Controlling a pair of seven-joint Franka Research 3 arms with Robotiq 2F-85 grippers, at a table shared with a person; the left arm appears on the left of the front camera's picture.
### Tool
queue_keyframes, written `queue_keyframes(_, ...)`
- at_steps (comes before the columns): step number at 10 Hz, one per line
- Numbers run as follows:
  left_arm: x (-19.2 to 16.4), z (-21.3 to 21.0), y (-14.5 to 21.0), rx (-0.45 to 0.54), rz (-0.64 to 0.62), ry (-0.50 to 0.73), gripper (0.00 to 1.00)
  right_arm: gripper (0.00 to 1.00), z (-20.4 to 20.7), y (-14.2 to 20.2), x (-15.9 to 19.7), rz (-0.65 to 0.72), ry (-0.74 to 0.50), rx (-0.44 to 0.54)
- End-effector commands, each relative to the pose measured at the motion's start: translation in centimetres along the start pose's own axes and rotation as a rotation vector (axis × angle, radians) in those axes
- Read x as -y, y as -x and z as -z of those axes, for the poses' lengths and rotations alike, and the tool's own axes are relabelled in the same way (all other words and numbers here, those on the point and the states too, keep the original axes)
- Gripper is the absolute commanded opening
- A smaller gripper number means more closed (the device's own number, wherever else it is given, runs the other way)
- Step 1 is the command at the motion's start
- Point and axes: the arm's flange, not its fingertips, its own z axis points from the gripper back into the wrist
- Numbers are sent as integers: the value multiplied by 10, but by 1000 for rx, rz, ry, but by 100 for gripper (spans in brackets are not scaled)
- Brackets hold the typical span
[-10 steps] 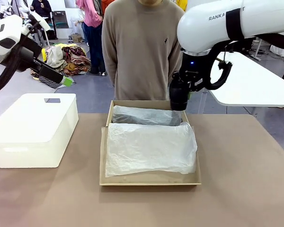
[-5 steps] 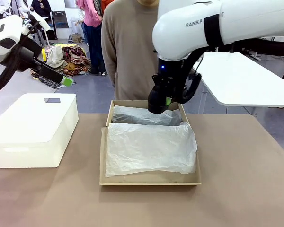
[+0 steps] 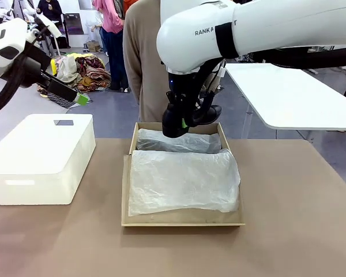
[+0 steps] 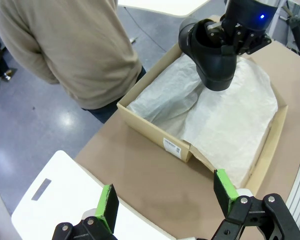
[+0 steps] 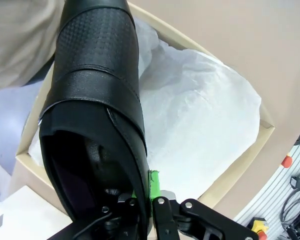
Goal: Pack the shoes into the box.
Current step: Place the other shoe of the Shoes into the Shoes Box.
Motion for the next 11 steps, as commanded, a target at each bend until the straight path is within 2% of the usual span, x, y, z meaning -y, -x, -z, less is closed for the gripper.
queue_keyframes(1, 0, 1, 2, 12, 2, 12, 100, 0, -4, -3, 7, 5, -32, 6)
queue_keyframes(5, 0, 1, 2, 12, 2, 12, 100, 0, -1, -2, 0, 3, -4, 1)
queue_keyframes(7, 0, 1, 2, 12, 2, 12, 100, 0, 0, 10, -12, 208, -10, 20)
queue_keyframes(11, 0, 1, 2, 12, 2, 12, 100, 0, 2, 38, -27, 434, -24, 1)
